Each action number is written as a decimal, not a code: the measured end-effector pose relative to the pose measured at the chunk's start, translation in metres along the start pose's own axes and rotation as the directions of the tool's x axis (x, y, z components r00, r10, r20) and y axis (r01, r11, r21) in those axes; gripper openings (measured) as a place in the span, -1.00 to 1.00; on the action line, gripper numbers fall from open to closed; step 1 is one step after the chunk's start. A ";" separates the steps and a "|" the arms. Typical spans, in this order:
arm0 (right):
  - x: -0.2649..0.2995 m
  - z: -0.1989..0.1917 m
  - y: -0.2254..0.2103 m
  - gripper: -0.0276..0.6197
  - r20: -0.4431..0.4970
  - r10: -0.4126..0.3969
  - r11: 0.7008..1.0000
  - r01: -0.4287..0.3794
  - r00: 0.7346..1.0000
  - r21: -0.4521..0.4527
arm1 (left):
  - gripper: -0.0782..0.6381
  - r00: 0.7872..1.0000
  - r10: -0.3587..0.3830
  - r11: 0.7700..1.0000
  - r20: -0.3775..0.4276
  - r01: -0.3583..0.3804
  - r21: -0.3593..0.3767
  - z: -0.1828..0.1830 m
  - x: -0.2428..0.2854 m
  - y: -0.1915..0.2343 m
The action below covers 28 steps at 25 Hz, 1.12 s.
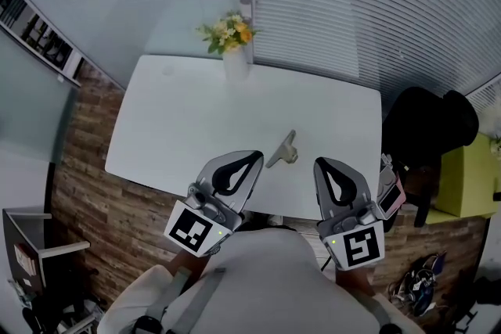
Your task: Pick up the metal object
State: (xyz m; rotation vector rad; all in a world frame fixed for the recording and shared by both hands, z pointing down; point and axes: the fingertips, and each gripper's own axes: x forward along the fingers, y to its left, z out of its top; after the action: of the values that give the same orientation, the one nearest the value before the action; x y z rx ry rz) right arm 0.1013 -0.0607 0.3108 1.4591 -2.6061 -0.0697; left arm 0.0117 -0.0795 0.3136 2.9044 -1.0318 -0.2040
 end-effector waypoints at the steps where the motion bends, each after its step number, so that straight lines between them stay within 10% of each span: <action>1: 0.000 -0.001 -0.002 -0.91 0.003 0.002 1.000 -0.002 1.000 0.002 | -0.77 1.000 0.002 1.000 -0.003 -0.002 -0.001 -0.002 0.002 0.000; 28: 0.023 -0.172 -0.023 -0.72 -0.230 -0.011 0.999 0.021 0.973 0.044 | -0.77 0.994 0.049 0.999 -0.097 -0.051 -0.016 -0.095 0.008 0.019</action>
State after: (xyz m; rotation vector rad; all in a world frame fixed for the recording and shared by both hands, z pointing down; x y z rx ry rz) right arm 0.1357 -0.0858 0.4808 1.4102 -2.4253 0.1503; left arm 0.0194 -0.0981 0.4085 2.8367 -1.0799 -0.0693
